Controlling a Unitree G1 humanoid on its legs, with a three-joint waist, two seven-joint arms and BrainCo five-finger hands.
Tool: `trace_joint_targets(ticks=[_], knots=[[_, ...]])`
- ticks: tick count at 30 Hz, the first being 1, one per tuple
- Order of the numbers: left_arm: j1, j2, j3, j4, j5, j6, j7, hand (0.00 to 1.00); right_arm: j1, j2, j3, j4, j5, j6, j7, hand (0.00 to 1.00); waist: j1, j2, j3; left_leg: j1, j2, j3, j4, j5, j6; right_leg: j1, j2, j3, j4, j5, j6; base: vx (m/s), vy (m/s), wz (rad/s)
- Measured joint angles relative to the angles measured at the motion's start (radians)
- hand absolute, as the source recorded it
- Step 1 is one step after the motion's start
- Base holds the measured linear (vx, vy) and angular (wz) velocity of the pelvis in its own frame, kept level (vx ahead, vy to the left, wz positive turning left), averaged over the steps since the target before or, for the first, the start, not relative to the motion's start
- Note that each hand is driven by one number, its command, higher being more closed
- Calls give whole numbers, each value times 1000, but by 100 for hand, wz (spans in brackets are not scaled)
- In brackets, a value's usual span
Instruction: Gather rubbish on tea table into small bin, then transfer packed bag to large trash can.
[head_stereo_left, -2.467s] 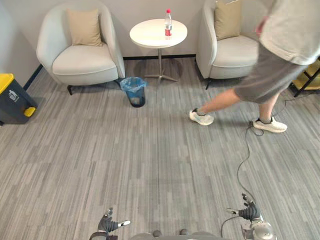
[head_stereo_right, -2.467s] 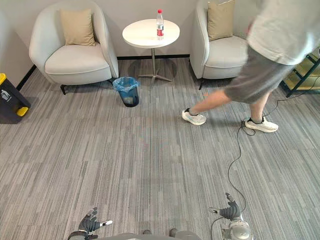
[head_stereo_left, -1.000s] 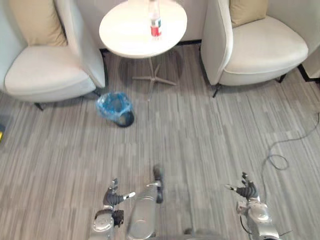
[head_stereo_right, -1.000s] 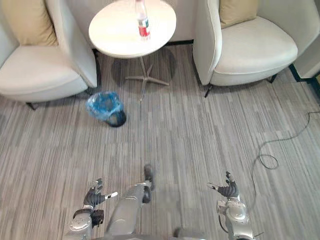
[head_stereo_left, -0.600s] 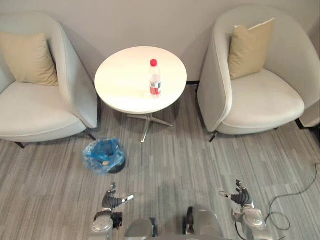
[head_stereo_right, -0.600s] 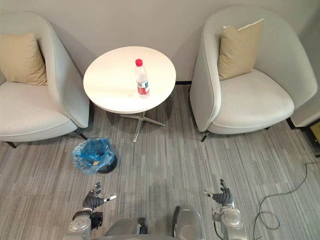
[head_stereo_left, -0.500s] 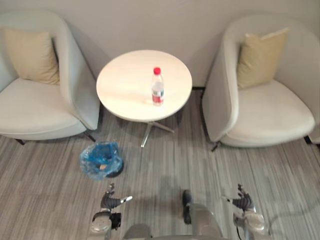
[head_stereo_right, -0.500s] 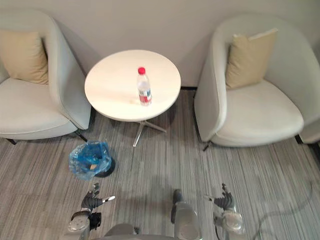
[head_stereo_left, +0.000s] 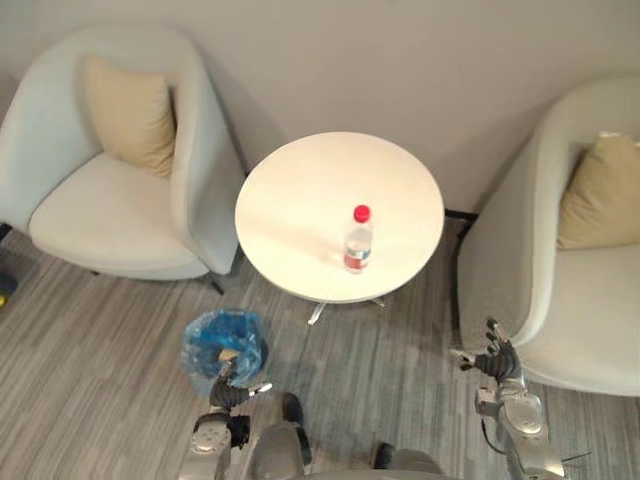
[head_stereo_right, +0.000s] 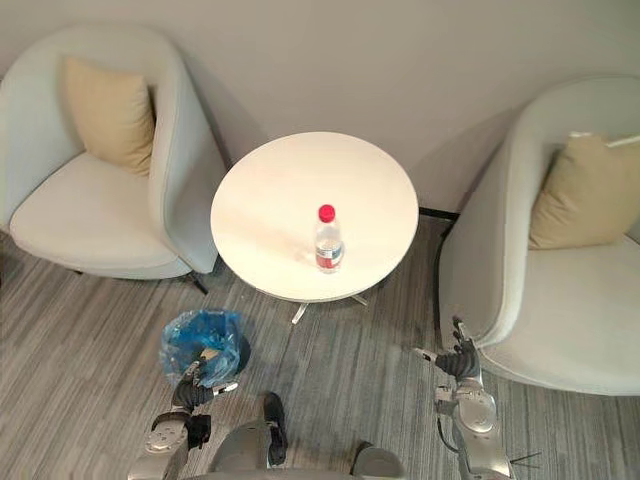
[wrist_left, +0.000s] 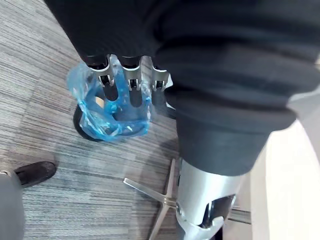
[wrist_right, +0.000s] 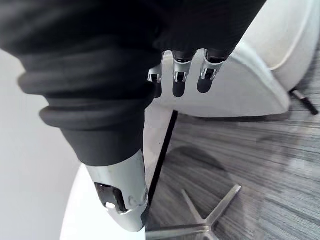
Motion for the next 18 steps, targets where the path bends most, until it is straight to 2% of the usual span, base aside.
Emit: trace_joint_targets(ticks=[10,11,16,17,18], knots=[[4,6,-72,25,17,-14,-19,0,-279,10,174,102,-9,-8,-7,0,36,4,2,0,-14,1,-141,88,-3,-61,13,14,1,1,0,-11,8,-3],[3,6,-75,25,17,-15,-19,0,-313,12,182,127,-8,-8,-11,0,48,9,6,-6,-16,-1,-141,92,-1,-65,12,13,0,4,3,-51,40,13],[2,3,-96,25,12,-33,-18,0,-521,20,190,281,20,-2,-69,0,52,54,56,-51,-32,-47,-143,117,21,-86,4,-23,0,10,6,-64,46,23],[2,3,-96,25,11,-33,-18,0,-534,20,189,289,24,-1,-71,0,52,57,61,-54,-32,-50,-143,119,22,-87,4,-25,0,10,6,-127,62,22],[2,3,-95,25,-10,-33,-16,0,-611,18,167,326,37,10,-94,0,74,72,83,-77,-33,-60,-144,121,21,-104,4,-30,-2,10,7,-103,43,13]])
